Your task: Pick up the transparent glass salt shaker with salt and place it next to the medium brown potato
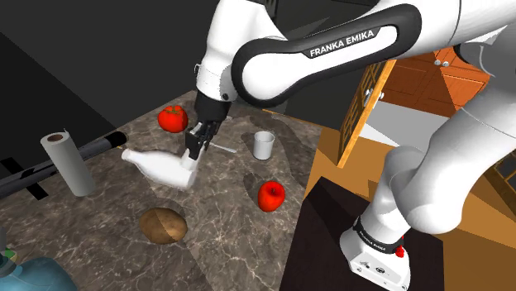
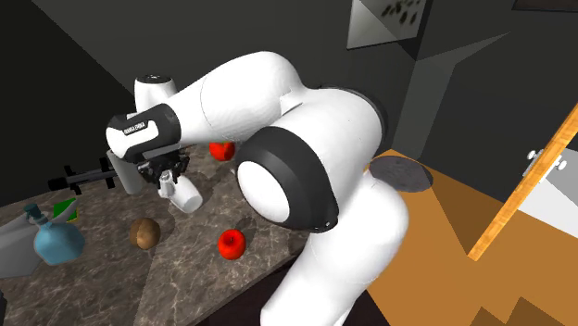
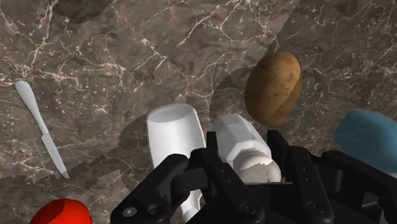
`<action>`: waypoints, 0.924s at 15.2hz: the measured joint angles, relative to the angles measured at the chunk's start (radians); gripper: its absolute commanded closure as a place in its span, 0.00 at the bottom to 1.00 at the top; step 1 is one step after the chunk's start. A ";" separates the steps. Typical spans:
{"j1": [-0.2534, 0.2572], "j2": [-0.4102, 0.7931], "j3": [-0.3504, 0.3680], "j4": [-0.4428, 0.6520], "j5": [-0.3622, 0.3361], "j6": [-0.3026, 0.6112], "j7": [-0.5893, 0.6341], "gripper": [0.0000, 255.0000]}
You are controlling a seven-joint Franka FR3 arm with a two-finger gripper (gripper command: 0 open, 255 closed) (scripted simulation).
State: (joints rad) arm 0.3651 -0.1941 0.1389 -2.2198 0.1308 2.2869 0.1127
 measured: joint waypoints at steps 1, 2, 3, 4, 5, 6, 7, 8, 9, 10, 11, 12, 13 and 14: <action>0.007 0.014 0.014 0.018 -0.007 -0.003 0.025 1.00; 0.014 0.025 0.028 0.023 -0.013 0.005 0.050 1.00; 0.022 0.047 0.045 0.049 -0.023 0.004 0.080 1.00; 0.029 0.065 0.059 0.065 -0.033 0.007 0.108 1.00; 0.037 0.085 0.073 0.084 -0.043 0.009 0.136 1.00; 0.045 0.097 0.086 0.103 -0.053 0.004 0.161 1.00; 0.055 0.119 0.102 0.123 -0.067 0.007 0.194 1.00; 0.064 0.134 0.115 0.142 -0.079 0.003 0.225 1.00; 0.072 0.158 0.126 0.179 -0.093 -0.009 0.251 1.00; 0.081 0.179 0.137 0.192 -0.107 -0.002 0.277 1.00; 0.092 0.203 0.149 0.223 -0.123 -0.010 0.307 1.00; 0.103 0.230 0.159 0.259 -0.141 -0.020 0.338 1.00; 0.115 0.256 0.169 0.286 -0.158 -0.021 0.368 1.00; 0.129 0.283 0.178 0.322 -0.177 -0.033 0.399 1.00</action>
State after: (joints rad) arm 0.4940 0.0894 0.3174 -1.8976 -0.0464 2.2543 0.5116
